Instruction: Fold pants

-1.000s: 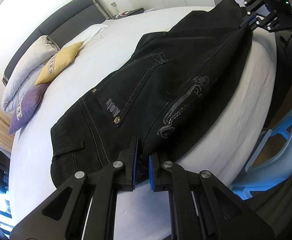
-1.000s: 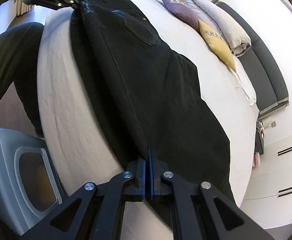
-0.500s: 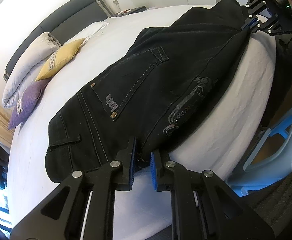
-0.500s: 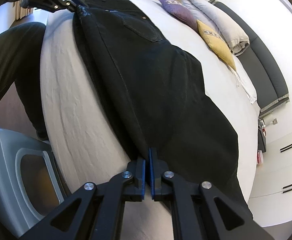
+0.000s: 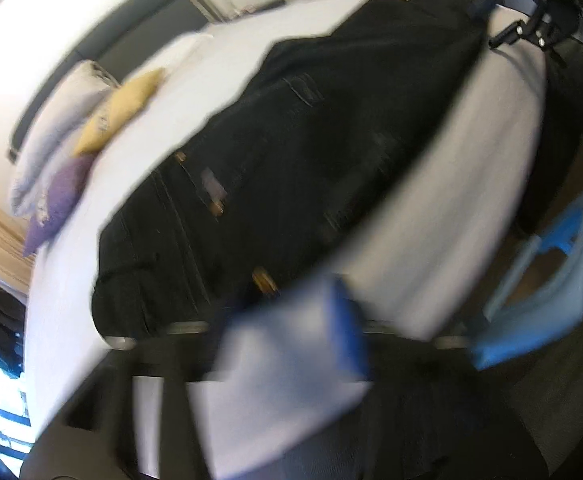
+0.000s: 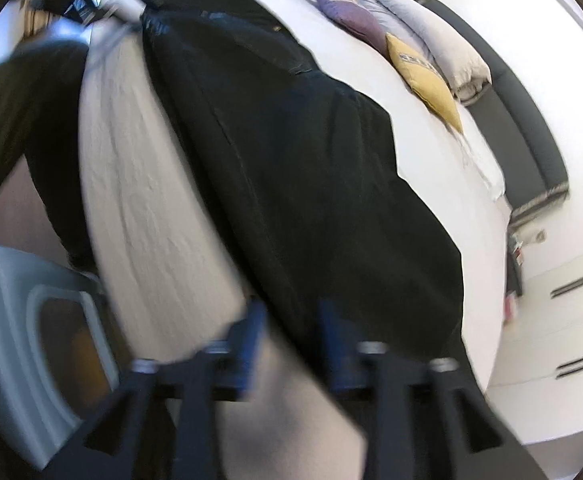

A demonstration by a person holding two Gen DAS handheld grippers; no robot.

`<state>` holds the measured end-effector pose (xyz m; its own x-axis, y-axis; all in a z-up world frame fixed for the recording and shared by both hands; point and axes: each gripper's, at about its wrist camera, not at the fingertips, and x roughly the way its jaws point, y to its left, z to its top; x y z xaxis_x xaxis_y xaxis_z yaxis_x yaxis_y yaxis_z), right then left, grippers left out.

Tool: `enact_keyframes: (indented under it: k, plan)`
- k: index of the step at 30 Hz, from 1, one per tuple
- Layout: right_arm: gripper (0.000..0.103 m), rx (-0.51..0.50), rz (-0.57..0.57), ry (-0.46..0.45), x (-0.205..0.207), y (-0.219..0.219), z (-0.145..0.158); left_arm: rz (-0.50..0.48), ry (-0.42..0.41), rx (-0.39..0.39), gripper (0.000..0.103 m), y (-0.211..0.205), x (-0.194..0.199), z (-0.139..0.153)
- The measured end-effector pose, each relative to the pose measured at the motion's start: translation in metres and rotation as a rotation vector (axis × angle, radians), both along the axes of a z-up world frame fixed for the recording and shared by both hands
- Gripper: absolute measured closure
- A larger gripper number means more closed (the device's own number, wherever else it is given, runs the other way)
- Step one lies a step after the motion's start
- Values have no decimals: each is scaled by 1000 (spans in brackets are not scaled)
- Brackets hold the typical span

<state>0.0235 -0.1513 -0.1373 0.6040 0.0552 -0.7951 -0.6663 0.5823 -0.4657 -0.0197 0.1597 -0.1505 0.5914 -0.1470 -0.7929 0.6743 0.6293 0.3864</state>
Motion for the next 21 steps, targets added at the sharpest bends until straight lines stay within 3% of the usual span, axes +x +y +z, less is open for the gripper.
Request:
enact_keyframes:
  k: [4, 5, 8, 11, 14, 16, 17, 18, 21]
  plan:
    - [44, 191, -73, 16, 0, -15, 38, 32, 75, -22, 12, 15, -10, 11]
    - [44, 285, -102, 19, 7, -16, 52, 54, 73, -54, 12, 17, -9, 19]
    - [44, 562, -141, 59, 28, -13, 76, 136, 23, -230, 12, 16, 8, 54]
    - [44, 787, -181, 127, 55, -10, 75, 185, -22, -407, 12, -3, 34, 81]
    - [43, 827, -329, 244, 83, -16, 33, 188, -15, -500, 12, -42, 63, 83]
    - [45, 723, -489, 329, 90, -29, -5, 169, 24, -482, 14, -68, 77, 67]
    - [47, 731, -512, 333, 83, -41, -15, 159, 46, -459, 14, -84, 84, 55]
    - [47, 779, -497, 296, 67, -56, -11, 154, 73, -437, 14, -94, 89, 45]
    - [47, 793, -550, 261, 31, -98, 3, 178, 158, -376, 17, -116, 102, 13]
